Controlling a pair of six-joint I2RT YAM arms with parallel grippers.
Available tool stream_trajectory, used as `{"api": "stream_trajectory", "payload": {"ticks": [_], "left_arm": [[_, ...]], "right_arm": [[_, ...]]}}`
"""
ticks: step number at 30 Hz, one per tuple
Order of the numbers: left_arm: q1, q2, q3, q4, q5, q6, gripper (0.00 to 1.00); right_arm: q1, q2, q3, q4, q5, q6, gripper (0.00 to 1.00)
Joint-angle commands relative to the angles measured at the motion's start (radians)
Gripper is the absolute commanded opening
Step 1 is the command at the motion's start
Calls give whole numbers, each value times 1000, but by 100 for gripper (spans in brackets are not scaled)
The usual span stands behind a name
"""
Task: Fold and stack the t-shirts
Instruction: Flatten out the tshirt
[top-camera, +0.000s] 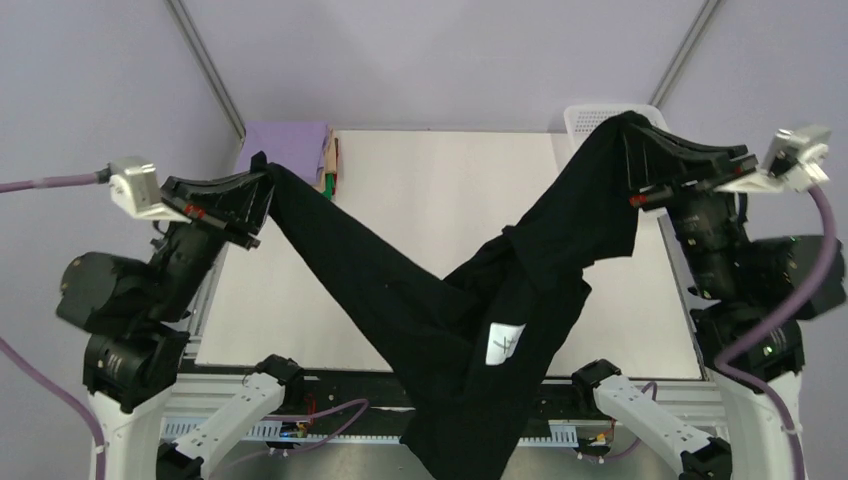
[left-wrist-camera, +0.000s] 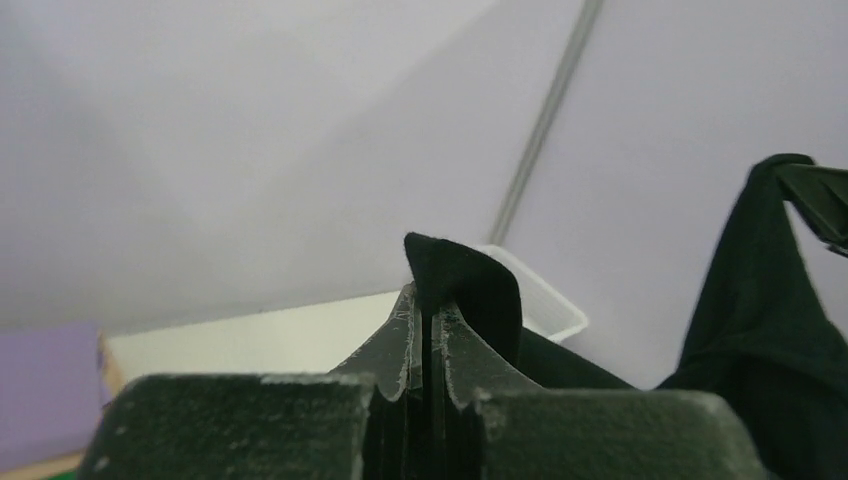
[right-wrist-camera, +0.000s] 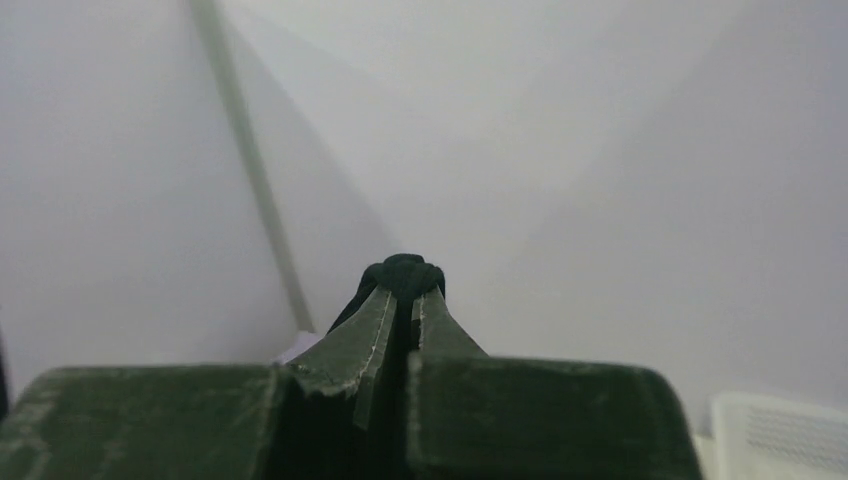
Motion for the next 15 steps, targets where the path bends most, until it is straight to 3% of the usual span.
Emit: {"api": "stream_trajectory", "payload": {"ticks": [1, 3, 5, 6, 9, 10, 11, 12, 15], "left_arm": [[3, 120, -77, -101, -410, -18, 0], [4, 197, -120, -164, -573, -52, 0], [20, 278, -186, -217, -674, -114, 0], [35, 307, -241, -231, -678, -139, 0], [144, 422, -400, -214, -513, -220, 0], [167, 443, -429, -186, -475, -226, 0], [172, 484, -471, -175, -416, -236, 0], [175, 503, -486, -147, -387, -238, 0], [176, 569, -534, -101, -299, -239, 0]], "right_arm": [[-6, 178, -54, -36, 535, -117, 0], [-53, 275, -77, -32, 679, -148, 0], [-155, 368, -119, -33, 651, -129, 0], [-213, 416, -145, -33, 571, -103, 0], [-323, 569, -224, -8, 375, -9, 1], [-332, 620, -239, 20, 351, -11, 8], [-332, 673, -241, 40, 344, -14, 25], [-332, 717, -227, 39, 330, -14, 51], [-318, 783, -176, 1, 319, 1, 97]]}}
